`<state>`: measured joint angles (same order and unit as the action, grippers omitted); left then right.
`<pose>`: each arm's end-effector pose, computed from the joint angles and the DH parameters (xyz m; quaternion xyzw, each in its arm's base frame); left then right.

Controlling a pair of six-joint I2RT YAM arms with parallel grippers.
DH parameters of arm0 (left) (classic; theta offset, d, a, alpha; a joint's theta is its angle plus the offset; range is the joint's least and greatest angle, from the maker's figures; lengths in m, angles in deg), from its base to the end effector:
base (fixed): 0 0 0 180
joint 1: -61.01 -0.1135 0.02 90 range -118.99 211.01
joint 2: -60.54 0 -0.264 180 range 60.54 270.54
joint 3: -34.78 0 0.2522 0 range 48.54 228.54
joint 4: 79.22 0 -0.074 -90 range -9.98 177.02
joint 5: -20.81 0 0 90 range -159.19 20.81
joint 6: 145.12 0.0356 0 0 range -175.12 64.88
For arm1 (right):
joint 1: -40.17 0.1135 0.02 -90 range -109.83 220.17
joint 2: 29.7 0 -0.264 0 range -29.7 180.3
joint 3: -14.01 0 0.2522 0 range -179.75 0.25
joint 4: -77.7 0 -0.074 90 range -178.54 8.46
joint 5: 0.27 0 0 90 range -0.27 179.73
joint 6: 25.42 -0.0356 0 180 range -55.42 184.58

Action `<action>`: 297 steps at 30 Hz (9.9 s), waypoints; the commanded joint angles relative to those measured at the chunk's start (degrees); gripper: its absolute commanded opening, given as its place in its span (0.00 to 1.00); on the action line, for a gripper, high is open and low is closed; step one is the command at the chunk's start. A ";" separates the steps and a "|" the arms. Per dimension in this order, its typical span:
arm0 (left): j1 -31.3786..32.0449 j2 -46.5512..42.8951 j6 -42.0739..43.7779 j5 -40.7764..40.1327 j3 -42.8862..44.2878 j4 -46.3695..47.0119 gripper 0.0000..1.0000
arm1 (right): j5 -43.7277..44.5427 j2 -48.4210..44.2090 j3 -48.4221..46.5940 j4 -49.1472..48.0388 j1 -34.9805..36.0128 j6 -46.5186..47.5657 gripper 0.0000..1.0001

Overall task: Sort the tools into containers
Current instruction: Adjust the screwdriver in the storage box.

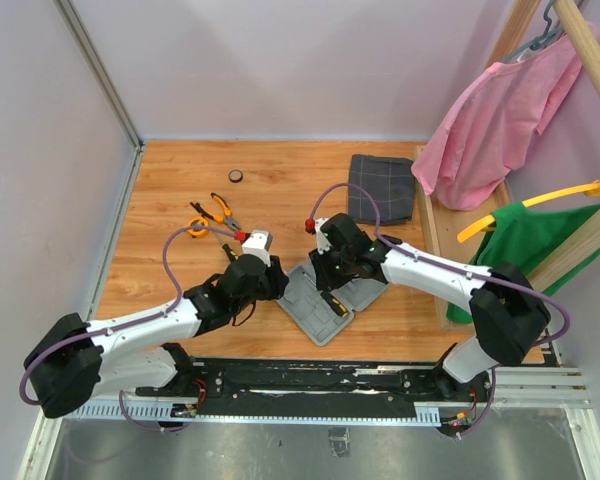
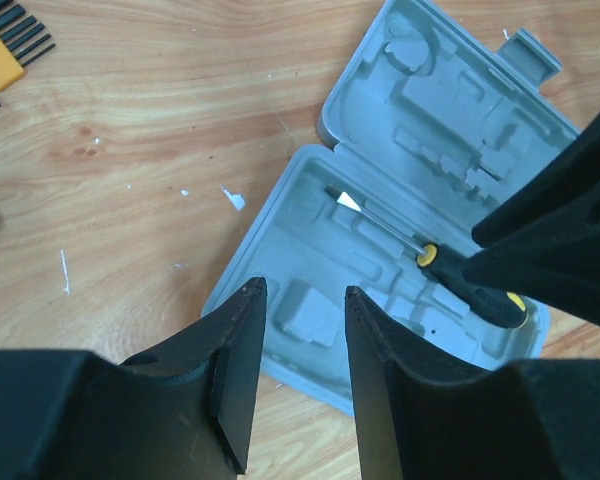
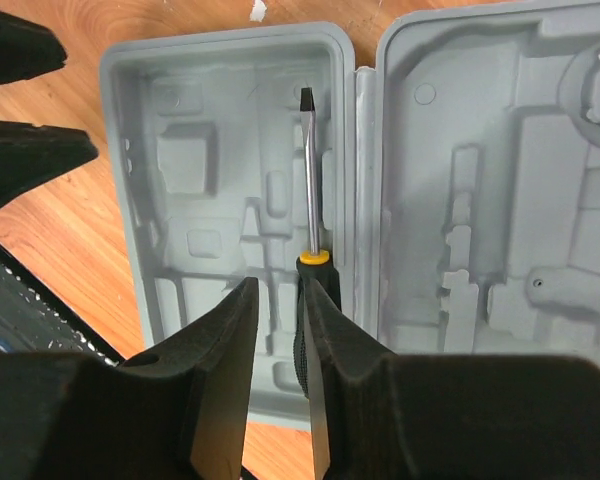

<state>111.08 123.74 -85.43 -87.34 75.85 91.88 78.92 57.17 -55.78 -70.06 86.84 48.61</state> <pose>0.1542 -0.1669 0.1986 0.0710 0.8602 -0.2088 0.4599 0.2131 0.2357 0.2204 -0.2787 0.8915 0.2553 0.2497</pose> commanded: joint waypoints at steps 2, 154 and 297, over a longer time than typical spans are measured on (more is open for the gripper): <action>0.30 -2.45 -1.02 -0.06 -1.29 1.99 0.41 | -0.56 1.76 -1.11 -0.13 1.13 -0.02 0.26; 0.42 54.41 -11.83 5.41 23.03 -23.80 0.01 | 9.39 0.34 15.28 2.86 2.07 -9.64 0.18; 0.56 5.12 9.49 10.16 7.65 -4.04 0.47 | 11.74 -17.39 9.69 -12.97 -12.23 -8.27 1.00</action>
<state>111.14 128.52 -78.28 -78.38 84.09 85.28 96.87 38.50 -46.53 -80.07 76.20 40.42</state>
